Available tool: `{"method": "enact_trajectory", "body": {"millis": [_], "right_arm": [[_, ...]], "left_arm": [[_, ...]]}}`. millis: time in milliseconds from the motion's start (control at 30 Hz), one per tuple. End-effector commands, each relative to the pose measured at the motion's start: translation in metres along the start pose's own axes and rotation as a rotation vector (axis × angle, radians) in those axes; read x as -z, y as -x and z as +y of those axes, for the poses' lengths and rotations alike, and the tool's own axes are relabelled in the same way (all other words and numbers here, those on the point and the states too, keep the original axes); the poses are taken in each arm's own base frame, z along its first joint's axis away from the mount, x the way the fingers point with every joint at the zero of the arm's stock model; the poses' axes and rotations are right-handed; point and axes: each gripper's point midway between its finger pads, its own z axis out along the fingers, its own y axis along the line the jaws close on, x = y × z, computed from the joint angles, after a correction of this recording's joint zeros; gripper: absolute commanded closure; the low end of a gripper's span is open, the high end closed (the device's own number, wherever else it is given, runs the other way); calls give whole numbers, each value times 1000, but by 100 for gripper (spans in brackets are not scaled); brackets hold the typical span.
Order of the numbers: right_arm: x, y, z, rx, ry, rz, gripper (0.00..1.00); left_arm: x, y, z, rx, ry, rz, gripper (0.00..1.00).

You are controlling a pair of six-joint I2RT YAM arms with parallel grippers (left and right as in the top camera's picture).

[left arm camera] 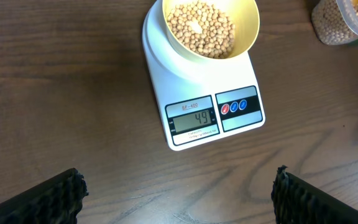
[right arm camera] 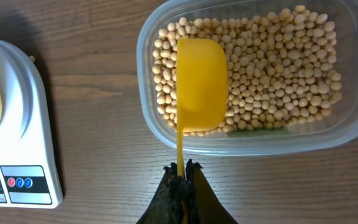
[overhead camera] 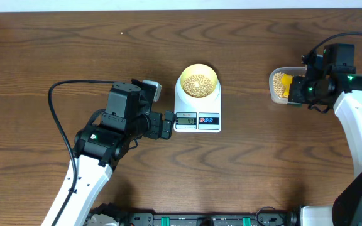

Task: Scoop item into bowl and weigh 50g on scale
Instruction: 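Dip the scoop into the soybean tub with the right gripper, then lift the filled scoop and carry it left over the yellow bowl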

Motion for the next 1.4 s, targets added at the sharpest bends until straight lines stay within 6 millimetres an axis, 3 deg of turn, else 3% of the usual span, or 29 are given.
{"method": "enact_trajectory", "body": {"millis": [0,533,1067,1367], "right_arm": [[1,0,1,-20,-1,-11,99],[18,18,-5,-271,246,-68,99],[66,34,-10,-456,635,-129,99],[85,39,14,-409,811,-137,99]], "left_arm": [[0,0,1,-17,6,-2,2],[0,0,1,-17,6,-2,2],[0,0,1,-17,6,-2,2],[0,0,1,-17,6,-2,2]]}}
